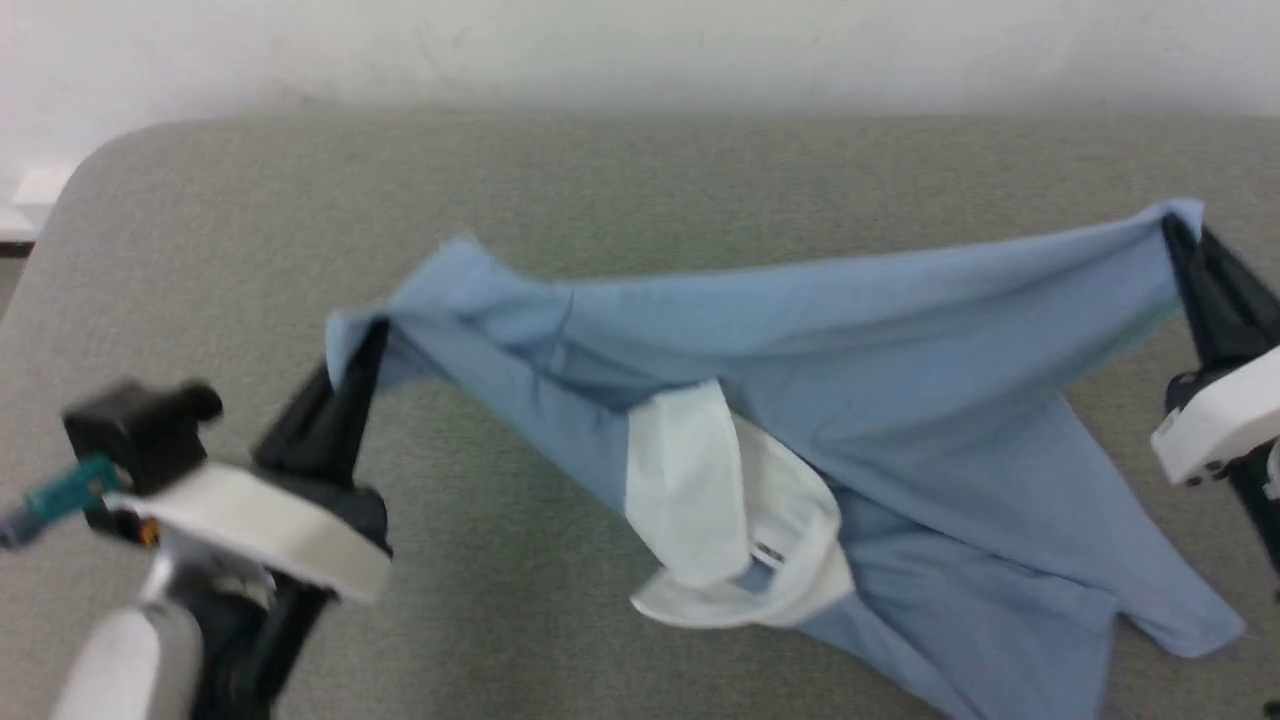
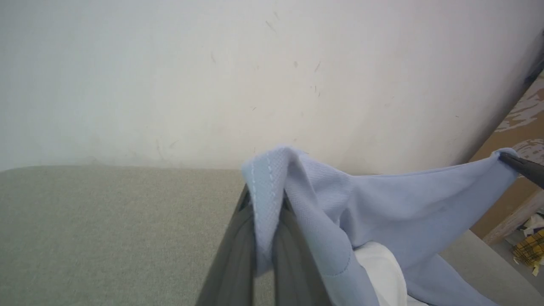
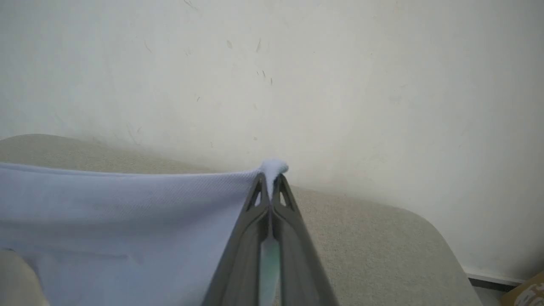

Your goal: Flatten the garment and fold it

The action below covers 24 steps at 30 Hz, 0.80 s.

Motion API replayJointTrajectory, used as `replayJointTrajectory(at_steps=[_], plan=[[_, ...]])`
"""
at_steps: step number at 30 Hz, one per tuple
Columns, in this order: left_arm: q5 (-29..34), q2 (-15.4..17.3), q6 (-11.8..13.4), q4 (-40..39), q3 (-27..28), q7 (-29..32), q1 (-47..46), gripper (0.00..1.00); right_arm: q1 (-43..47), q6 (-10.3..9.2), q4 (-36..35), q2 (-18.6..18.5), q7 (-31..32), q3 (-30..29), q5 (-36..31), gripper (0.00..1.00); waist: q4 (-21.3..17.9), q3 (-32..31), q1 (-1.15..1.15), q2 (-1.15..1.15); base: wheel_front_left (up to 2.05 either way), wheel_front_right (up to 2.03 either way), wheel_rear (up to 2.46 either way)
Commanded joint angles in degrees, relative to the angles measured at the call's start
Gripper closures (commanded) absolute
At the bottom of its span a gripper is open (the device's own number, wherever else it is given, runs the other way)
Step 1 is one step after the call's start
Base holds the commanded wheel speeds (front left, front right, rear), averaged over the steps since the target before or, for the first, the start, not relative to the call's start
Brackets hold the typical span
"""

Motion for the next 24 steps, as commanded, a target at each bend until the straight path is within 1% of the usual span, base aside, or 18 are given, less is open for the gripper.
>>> replayJointTrajectory(at_steps=[1, 4, 7, 10, 12, 18, 24], plan=[[0.53, 0.76, -0.51, -0.78, 0.26, 0.55, -2.72, 1.0, -1.35, -0.12, -1.56, -0.89, 1.16, 0.04, -0.61, 1.0, -1.85, -0.92, 0.01, 0.0, 0.0, 0.0, 0.0], [-0.37, 1.8, -1.2, -2.55, 0.49, 2.76, -10.19, 1.0, -5.23, -0.12, -5.96, -3.99, 5.82, 0.71, -1.32, 1.0, -2.69, -0.36, 0.01, 0.0, 0.0, 0.0, 0.0], [-2.02, 2.07, -1.55, -2.75, 1.02, 4.49, -18.31, 1.0, -10.6, -0.12, -8.12, -6.44, 10.1, 1.15, -1.41, 1.0, -3.48, 0.5, 0.01, 0.0, 0.0, 0.0, 0.0], [-2.75, 2.69, -1.58, -1.4, 1.62, 6.05, -26.09, 1.0, -17.12, -0.12, -8.04, -7.8, 13.63, 2.1, -0.91, 1.0, -4.52, 2.02, 0.01, 0.0, 0.0, 0.0, 0.0], [-3.12, 3.1, -1.75, 0.38, 1.64, 7.14, -31.23, 1.0, -21.91, -0.12, -6.59, -8.28, 15.07, 2.88, -0.62, 1.0, -5.07, 3.49, 0.01, 0.0, 0.0, 0.0, 0.0], [-1.71, 4.07, -1.75, 8.29, 1.44, 8.38, -47.64, 1.0, -36.28, -0.12, 0.95, -7.46, 16.95, 5.61, -1.32, 1.0, -6.03, 9.62, 0.01, 0.0, 0.0, 0.0, 0.0], [2.01, 5.02, -1.38, 18.16, 0.92, 7.08, -63.6, 1.0, -49.4, -0.12, 9.26, -4.2, 15.87, 6.96, -4.41, 1.0, -6.95, 16.9, 0.01, 0.0, 0.0, 0.0, 0.0]])
